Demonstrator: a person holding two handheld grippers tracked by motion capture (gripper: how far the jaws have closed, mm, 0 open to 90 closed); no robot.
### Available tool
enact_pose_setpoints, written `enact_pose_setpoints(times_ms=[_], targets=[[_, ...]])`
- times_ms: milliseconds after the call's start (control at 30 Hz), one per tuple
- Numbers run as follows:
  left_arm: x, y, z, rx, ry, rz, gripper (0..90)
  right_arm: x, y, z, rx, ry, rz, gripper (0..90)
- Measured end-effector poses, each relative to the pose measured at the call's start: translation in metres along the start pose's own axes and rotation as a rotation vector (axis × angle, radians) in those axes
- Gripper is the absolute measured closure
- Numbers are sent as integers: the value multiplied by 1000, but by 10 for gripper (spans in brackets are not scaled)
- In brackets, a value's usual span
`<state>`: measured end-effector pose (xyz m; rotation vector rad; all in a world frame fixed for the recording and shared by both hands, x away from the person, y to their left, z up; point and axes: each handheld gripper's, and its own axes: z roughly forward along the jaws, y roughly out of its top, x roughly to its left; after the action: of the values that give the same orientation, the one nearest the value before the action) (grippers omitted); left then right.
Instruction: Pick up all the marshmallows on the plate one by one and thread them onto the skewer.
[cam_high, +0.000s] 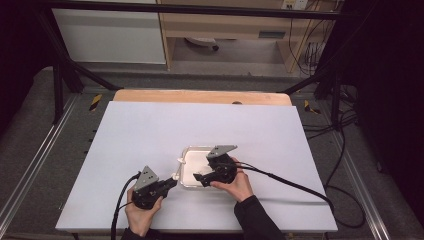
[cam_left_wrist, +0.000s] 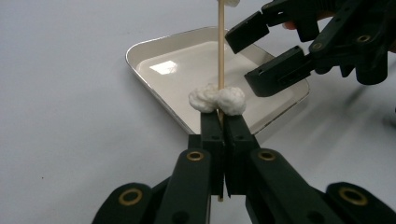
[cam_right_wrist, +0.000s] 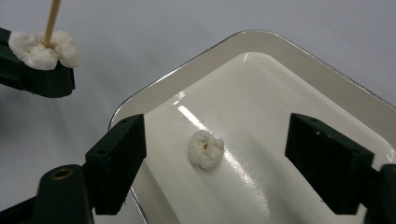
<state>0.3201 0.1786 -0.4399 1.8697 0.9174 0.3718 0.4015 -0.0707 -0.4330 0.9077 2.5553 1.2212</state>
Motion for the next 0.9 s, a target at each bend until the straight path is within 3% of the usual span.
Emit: enact_pose_setpoints(times_ms=[467, 900], targets=[[0, -1, 2, 7, -1, 2, 885, 0, -7, 16, 27, 2, -79, 536], [-1, -1, 2, 6, -4, 3, 885, 2, -10, 17, 24, -4, -125, 694]])
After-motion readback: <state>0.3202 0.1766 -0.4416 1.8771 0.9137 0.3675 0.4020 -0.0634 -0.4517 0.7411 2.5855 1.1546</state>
